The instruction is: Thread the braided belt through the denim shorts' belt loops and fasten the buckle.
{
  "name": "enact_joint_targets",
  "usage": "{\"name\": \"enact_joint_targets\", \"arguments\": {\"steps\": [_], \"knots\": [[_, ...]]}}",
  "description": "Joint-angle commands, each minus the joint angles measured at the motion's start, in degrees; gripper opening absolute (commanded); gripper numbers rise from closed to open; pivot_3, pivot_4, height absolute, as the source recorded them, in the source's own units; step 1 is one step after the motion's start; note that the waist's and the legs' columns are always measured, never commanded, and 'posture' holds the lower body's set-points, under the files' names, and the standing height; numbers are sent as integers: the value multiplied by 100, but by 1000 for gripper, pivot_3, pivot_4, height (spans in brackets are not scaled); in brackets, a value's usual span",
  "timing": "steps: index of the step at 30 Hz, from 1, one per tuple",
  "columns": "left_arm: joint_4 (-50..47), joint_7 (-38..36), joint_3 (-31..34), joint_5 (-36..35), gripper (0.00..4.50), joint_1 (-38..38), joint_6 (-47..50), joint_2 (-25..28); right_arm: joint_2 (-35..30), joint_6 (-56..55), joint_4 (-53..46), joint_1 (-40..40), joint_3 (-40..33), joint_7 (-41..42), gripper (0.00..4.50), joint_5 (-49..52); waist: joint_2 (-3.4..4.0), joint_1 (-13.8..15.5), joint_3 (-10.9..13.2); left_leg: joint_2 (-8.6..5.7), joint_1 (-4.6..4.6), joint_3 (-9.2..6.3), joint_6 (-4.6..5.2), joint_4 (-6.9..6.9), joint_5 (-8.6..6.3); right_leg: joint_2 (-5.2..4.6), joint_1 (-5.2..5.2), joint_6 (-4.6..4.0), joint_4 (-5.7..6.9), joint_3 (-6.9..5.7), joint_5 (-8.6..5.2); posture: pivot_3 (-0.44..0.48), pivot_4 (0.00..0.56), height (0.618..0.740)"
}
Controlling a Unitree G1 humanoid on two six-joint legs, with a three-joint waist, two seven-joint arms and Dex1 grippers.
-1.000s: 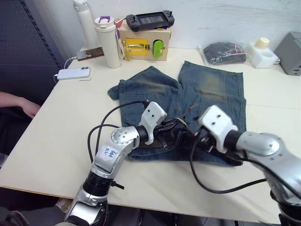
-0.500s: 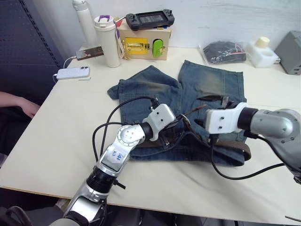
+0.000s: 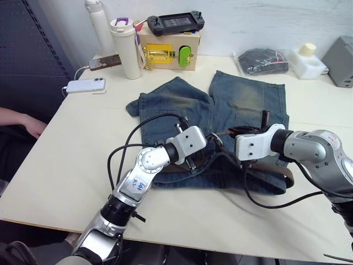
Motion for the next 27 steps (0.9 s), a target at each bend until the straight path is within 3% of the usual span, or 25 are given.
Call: {"name": "enact_joint_targets", "arguments": {"steps": [1,2,6,10,14,17,20,23,27], "knots": [[-165,-5,108,-20,0,61,-183,-22,70,107,-262,36,-209,20,25,-20,0,-1,0,0,0,0,0,0,0,0,0,0,1,1,0,0,150,645],[-216,-32,171,-89,0,96,-188,-23,95,153,-290,53,-231,12,25,-15,0,-1,0,0,0,0,0,0,0,0,-1,0,1,0,0,0,150,645],[-527,-309,663,-828,1687,201,313,-93,216,409,-391,104,-291,-4,0,-19,0,-4,0,0,-1,0,-1,0,0,0,-8,0,10,1,0,0,150,645],[-872,-918,1701,-2249,3493,225,1550,236,325,741,-473,162,-414,-116,0,-40,0,-13,0,0,-1,-3,-5,0,3,0,-10,0,12,1,0,0,150,645],[7,-1373,2667,-2931,3493,-30,1790,859,375,916,-521,259,-569,-206,0,-56,1,-45,1,1,-2,-4,-11,-3,4,0,-22,0,28,2,0,0,150,645],[916,-1658,2476,-2525,2775,-145,1244,1222,407,919,-580,330,-636,-261,0,-28,1,-35,0,1,-2,-4,-14,-2,6,-2,-21,-1,32,3,-1,0,150,645],[1738,-2020,1764,-1672,1540,-101,306,1637,438,933,-675,351,-750,-294,0,23,-1,-7,1,-2,-4,-4,-13,1,6,-3,-20,-1,32,5,0,0,150,645],[2227,-2163,1511,-1425,152,-160,-198,1654,399,829,-731,437,-1017,-365,0,102,-4,6,2,-2,-13,-2,-13,6,6,-5,-25,-1,32,4,0,0,150,645],[2283,-2360,1404,-1376,59,-138,-339,1636,227,652,-727,720,-1827,-387,0,384,-3,9,2,-4,-31,-9,-13,24,5,-4,-42,-1,48,4,0,0,150,645]]}}
